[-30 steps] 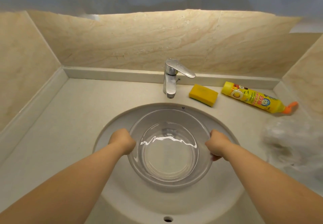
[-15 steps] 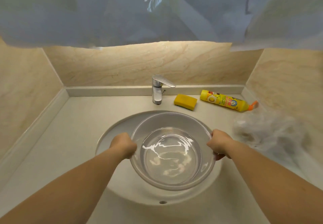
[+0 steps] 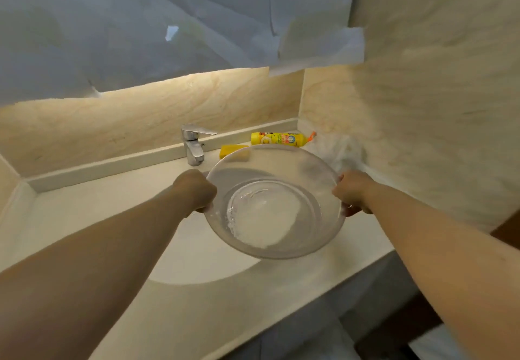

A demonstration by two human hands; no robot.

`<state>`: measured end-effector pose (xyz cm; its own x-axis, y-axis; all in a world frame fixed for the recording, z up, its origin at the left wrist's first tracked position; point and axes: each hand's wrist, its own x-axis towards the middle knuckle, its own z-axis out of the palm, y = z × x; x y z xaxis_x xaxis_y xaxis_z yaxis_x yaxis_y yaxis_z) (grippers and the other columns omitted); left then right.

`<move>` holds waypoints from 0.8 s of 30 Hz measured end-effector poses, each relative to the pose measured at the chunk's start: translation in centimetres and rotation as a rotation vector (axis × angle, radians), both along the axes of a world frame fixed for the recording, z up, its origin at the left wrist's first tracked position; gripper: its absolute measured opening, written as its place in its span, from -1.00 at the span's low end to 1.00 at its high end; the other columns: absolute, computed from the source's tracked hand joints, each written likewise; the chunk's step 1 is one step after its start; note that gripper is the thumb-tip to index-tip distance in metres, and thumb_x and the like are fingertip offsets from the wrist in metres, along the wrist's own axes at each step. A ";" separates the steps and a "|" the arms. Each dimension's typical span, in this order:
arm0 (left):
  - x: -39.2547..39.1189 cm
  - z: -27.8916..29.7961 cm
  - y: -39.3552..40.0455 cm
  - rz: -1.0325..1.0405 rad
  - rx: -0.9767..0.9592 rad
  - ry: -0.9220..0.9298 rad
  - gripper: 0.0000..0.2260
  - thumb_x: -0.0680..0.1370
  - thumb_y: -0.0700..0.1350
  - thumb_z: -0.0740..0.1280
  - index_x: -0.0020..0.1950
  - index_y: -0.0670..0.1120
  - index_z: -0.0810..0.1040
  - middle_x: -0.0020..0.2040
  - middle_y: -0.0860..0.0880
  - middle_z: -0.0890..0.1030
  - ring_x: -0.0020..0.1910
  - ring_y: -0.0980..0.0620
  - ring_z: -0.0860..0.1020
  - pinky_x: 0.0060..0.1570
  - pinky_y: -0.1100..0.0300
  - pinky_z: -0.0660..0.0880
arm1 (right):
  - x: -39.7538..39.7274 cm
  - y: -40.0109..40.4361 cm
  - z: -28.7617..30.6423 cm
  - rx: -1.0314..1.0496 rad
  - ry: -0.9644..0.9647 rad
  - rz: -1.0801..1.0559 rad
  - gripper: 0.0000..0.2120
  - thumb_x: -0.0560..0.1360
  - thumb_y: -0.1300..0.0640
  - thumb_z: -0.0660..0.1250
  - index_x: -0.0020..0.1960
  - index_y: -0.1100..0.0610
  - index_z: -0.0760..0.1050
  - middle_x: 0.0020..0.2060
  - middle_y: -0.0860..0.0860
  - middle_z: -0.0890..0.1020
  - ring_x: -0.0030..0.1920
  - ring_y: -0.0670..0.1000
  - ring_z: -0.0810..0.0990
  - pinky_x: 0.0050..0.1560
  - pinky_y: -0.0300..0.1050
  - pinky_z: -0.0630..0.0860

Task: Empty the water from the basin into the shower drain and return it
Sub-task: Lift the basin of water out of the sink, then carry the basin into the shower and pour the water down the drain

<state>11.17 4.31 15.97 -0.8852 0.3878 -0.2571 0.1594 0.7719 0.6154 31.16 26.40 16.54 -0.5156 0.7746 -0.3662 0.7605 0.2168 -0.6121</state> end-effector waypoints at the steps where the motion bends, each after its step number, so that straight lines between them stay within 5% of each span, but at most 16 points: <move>1: 0.9 0.4 0.4 -0.032 -0.002 0.002 -0.96 0.45 -0.27 0.31 -0.15 -0.22 0.55 -0.09 -0.26 0.68 -0.09 -0.22 0.69 0.00 -0.09 0.65 | 1.6 -0.1 0.4 -0.006 0.008 -0.030 -0.78 0.54 0.39 0.12 0.13 0.34 0.45 -0.16 0.28 0.55 -0.40 0.19 0.55 -0.38 0.01 0.60; 6: 5.3 1.2 1.8 -0.155 -0.014 -0.012 -0.93 0.48 -0.24 0.33 -0.13 -0.24 0.58 -0.11 -0.25 0.70 -0.09 -0.20 0.70 0.02 -0.08 0.64 | 8.4 -0.6 0.8 -0.018 0.028 -0.143 -0.88 0.52 0.42 0.14 -0.12 0.31 0.43 -0.27 0.24 0.50 -0.43 0.17 0.51 -0.36 0.00 0.59; 9: 8.6 1.4 2.9 -0.229 -0.021 -0.047 -0.87 0.51 -0.23 0.29 -0.04 -0.26 0.59 -0.13 -0.23 0.72 -0.15 -0.13 0.70 -0.14 0.02 0.65 | 12.8 -0.6 0.6 -0.026 0.050 -0.218 -0.82 0.51 0.44 0.15 -0.23 0.28 0.39 -0.34 0.21 0.45 -0.44 0.13 0.45 -0.46 -0.07 0.52; 11: 11.2 1.3 4.0 -0.262 0.015 -0.074 -0.86 0.51 -0.27 0.28 -0.03 -0.30 0.58 -0.14 -0.28 0.72 -0.10 -0.20 0.71 -0.02 -0.07 0.65 | 16.2 -0.6 0.7 -0.023 0.023 -0.249 -0.78 0.51 0.46 0.15 -0.27 0.27 0.38 -0.37 0.21 0.45 -0.46 0.10 0.43 -0.52 -0.14 0.43; 14: 16.5 0.9 6.1 -0.335 0.035 -0.083 -0.83 0.47 -0.34 0.27 -0.03 -0.40 0.58 -0.11 -0.38 0.69 -0.04 -0.33 0.69 0.07 -0.22 0.60 | 23.0 -0.5 0.6 0.030 -0.042 -0.288 -0.90 0.50 0.39 0.21 -0.14 0.32 0.49 -0.20 0.33 0.63 -0.35 0.16 0.55 -0.41 -0.12 0.47; 19: 25.7 -0.2 8.7 -0.461 0.018 -0.083 -0.95 0.41 -0.36 0.27 -0.25 -0.29 0.50 -0.09 -0.45 0.67 -0.19 -0.31 0.65 -0.03 -0.12 0.59 | 33.7 -1.1 0.0 0.050 -0.069 -0.382 -0.78 0.53 0.31 0.21 0.09 0.37 0.55 0.01 0.34 0.66 -0.01 0.33 0.69 0.01 0.27 0.65; 24: 35.2 -1.3 11.4 -0.575 -0.022 0.012 -0.81 0.40 -0.27 0.31 -0.13 -0.39 0.60 -0.14 -0.36 0.68 -0.10 -0.28 0.68 -0.20 0.04 0.60 | 44.2 -0.2 -0.7 -0.012 -0.060 -0.506 -0.88 0.53 0.38 0.21 -0.07 0.31 0.52 -0.26 0.24 0.58 -0.40 0.18 0.59 -0.51 -0.03 0.61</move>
